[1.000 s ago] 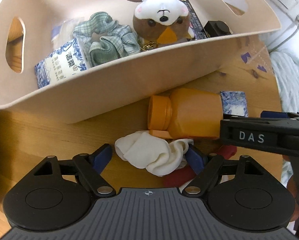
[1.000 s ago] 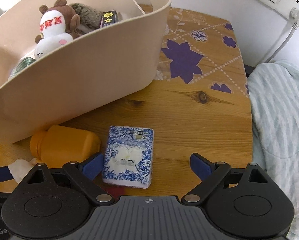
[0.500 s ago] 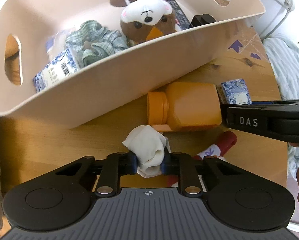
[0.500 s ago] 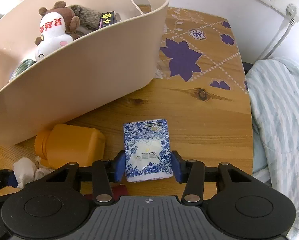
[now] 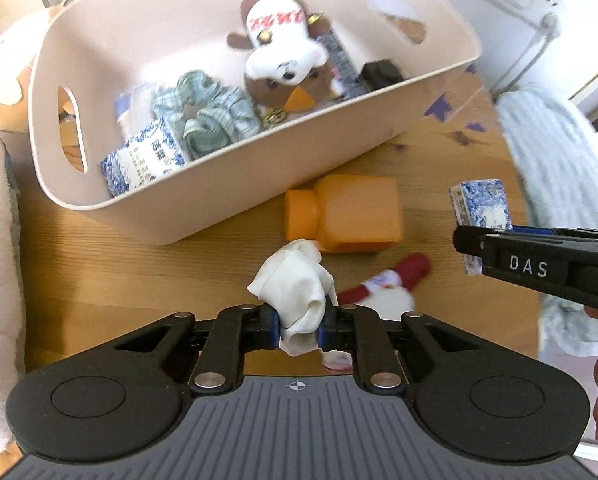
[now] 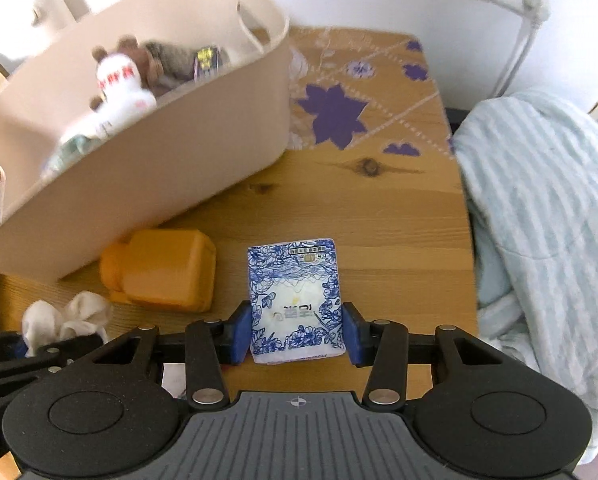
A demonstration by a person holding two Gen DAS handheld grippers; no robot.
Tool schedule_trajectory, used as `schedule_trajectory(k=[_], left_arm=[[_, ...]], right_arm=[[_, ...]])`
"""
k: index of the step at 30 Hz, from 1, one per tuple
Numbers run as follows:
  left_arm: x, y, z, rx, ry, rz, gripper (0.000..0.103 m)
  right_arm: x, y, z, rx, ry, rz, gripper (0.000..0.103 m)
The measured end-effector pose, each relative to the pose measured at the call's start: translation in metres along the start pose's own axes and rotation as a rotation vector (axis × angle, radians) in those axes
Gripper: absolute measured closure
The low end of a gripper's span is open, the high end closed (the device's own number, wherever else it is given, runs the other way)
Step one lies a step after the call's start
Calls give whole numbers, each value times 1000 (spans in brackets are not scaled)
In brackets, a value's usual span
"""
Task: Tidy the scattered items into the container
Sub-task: 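Carry the cloth and card pack over the basket and open both tools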
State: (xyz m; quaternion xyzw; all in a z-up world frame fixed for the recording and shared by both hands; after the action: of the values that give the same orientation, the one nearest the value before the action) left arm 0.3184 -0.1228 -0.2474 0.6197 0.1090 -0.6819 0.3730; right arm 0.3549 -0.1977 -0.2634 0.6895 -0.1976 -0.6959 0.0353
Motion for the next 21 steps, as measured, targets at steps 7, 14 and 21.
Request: schedule_trajectory(k=[7,14,21], left_arm=[[-34,9,13,3,-14,51,87],[-72,17,9,-12,15,120,87],[-92,33,-1,-26,36,165,87]], right_arm=[[-59,5,-5,5,18,92,60],[-101,14,-19,-17,50,168,60],[-131,30,-39,-41,65,245,60]])
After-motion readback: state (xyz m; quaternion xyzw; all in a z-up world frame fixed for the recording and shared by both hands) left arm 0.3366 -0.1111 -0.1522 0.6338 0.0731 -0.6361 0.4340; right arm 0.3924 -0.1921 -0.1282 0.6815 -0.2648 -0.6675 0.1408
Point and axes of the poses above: each gripper's, at about its wrist camera, not at the fingertips, and x roughly the way its jaws point, z to its right, y to its top, the point moved 3 cm from there along x, roughly the way its jaws point, and after that the axes turned 5 degrees about x, right-handed, at the moved point
